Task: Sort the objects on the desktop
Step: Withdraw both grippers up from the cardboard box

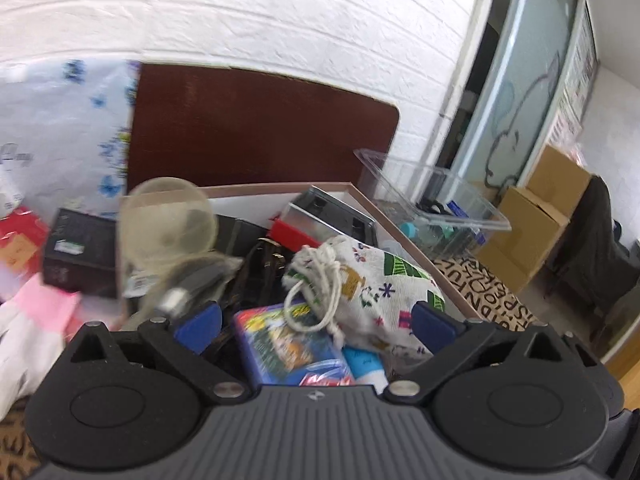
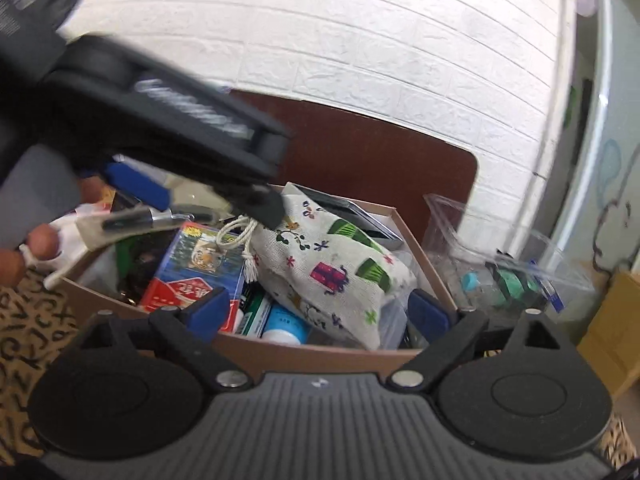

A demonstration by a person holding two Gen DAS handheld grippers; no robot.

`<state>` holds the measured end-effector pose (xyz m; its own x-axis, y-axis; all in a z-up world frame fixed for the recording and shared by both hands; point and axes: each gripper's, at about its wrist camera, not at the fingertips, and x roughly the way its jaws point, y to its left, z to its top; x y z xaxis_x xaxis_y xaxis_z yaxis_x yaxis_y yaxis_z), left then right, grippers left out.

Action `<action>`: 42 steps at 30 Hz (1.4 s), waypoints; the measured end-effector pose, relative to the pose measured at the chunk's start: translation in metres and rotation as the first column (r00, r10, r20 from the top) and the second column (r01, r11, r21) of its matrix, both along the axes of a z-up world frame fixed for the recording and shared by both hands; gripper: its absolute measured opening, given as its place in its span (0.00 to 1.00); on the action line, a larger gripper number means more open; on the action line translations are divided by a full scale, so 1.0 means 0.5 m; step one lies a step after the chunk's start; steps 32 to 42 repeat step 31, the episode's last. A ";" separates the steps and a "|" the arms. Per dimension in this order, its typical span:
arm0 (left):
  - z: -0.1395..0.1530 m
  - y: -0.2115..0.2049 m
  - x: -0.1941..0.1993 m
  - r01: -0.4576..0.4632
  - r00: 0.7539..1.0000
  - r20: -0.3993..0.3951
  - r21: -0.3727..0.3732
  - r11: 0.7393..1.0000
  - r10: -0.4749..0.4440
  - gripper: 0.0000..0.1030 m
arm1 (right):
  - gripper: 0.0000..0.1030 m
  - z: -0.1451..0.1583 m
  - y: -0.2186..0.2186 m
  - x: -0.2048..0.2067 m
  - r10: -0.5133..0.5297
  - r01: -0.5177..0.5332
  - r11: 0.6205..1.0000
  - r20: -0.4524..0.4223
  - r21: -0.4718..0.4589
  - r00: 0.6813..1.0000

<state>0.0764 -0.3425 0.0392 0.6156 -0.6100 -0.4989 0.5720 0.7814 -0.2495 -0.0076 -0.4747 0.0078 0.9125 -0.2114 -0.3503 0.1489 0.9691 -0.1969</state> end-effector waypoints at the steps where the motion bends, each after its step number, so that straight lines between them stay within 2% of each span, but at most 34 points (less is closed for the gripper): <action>1: 0.004 0.014 -0.016 -0.020 1.000 0.009 0.000 1.000 0.020 1.00 | 0.92 0.006 0.000 -0.012 -0.013 0.013 1.000 -0.001 0.018 1.000; 4: 0.012 0.048 -0.064 -0.049 0.998 0.037 0.015 0.999 0.048 1.00 | 0.96 0.019 0.004 -0.052 -0.065 0.065 0.996 -0.005 0.066 0.998; 9: 0.006 0.087 -0.129 -0.104 0.994 0.052 0.076 0.992 0.100 1.00 | 0.96 0.027 0.030 -0.118 -0.117 0.119 0.991 -0.027 0.070 0.993; 19: -0.023 0.116 -0.194 -0.123 0.992 0.040 0.158 0.980 0.118 1.00 | 0.96 0.016 0.087 -0.165 -0.117 0.123 0.990 -0.096 0.066 0.988; 25: -0.012 0.131 -0.216 -0.113 0.992 0.064 0.141 0.984 0.104 1.00 | 0.96 0.024 0.101 -0.177 -0.135 0.142 0.988 -0.102 0.064 0.986; 42: -0.006 0.139 -0.226 -0.107 0.993 0.066 0.135 0.985 0.099 1.00 | 0.96 0.029 0.106 -0.190 -0.162 0.169 0.983 -0.100 0.067 0.982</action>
